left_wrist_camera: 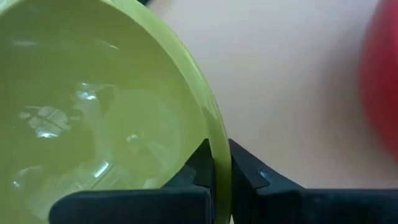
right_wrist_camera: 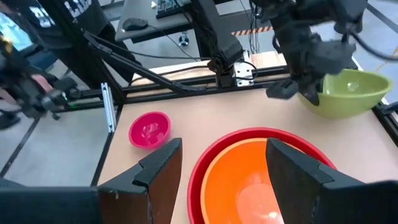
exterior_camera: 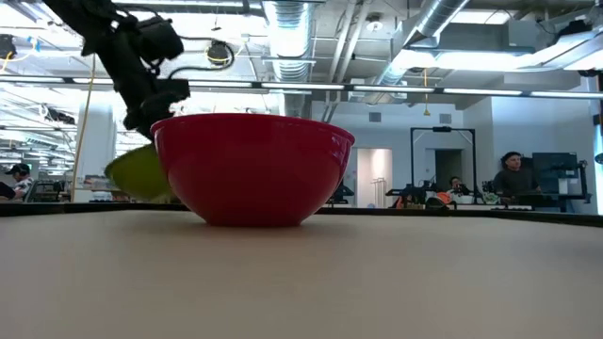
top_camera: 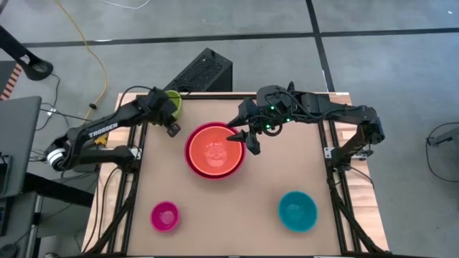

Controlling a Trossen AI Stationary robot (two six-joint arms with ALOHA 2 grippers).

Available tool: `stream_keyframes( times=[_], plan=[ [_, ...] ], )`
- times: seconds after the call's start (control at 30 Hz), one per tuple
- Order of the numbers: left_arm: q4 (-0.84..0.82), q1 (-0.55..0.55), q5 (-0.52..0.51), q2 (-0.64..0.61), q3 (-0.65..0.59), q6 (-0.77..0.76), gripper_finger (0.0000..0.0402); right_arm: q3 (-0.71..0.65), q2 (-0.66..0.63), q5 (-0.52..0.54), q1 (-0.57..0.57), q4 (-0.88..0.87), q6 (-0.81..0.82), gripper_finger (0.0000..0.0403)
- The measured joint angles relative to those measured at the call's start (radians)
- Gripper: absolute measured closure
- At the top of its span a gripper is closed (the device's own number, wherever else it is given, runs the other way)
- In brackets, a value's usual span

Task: Nest bowls inside each other
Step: Stack the green bowl on top of the orange bowl

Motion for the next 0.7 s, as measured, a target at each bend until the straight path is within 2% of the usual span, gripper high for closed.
stream_keyframes(
  times=[0.37, 0.57, 0.7],
  plan=[
    [0.004, -0.084, -0.053, -0.199, 0.0, -0.116, 0.04, -0.001, 0.013, 0.0, 0.0, -0.032, -0.013, 0.0168],
    [0.02, -0.174, -0.054, -0.294, 0.002, -0.191, 0.0401, -0.001, 0.013, 0.001, -0.005, -0.04, -0.016, 0.0168],
    [0.018, -0.241, -0.071, -0.323, 0.05, -0.217, 0.0401, -0.001, 0.013, 0.002, -0.005, -0.041, -0.015, 0.0168]
  ],
)
